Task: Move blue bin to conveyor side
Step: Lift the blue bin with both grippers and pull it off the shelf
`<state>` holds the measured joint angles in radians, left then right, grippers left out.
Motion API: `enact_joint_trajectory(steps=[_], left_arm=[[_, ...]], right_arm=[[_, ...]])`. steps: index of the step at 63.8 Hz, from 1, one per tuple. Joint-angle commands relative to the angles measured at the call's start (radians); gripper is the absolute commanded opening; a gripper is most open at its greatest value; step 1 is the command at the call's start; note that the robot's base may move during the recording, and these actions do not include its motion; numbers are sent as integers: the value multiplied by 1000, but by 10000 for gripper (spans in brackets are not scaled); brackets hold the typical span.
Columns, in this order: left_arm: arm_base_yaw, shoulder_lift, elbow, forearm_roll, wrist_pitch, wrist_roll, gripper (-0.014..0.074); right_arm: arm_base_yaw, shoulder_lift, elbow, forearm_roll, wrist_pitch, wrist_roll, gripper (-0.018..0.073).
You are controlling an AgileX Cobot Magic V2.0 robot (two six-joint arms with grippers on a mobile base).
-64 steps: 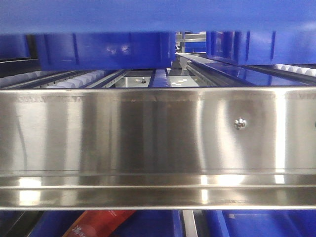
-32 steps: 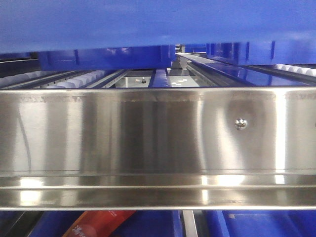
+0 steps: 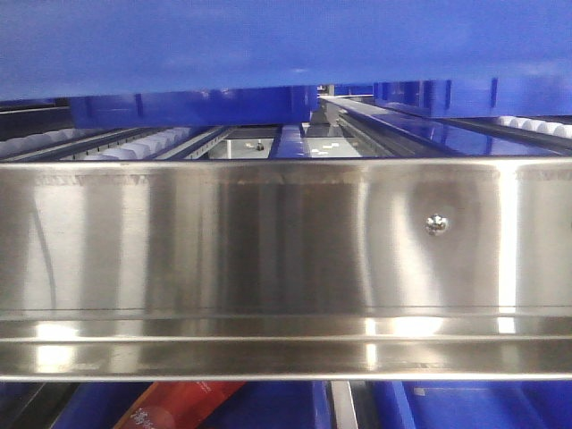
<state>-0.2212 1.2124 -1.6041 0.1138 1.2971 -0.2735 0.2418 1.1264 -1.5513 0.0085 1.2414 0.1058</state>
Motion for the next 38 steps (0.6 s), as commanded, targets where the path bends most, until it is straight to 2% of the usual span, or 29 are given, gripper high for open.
enact_joint_trajectory(steps=[1, 38], left_arm=[[-6, -23, -13, 6, -76, 2, -18], [-6, -23, -13, 6, -76, 2, -18]], right_arm=[[-3, -24, -14, -9, -115, -18, -88], [-3, -24, -14, -9, -126, -18, -88]])
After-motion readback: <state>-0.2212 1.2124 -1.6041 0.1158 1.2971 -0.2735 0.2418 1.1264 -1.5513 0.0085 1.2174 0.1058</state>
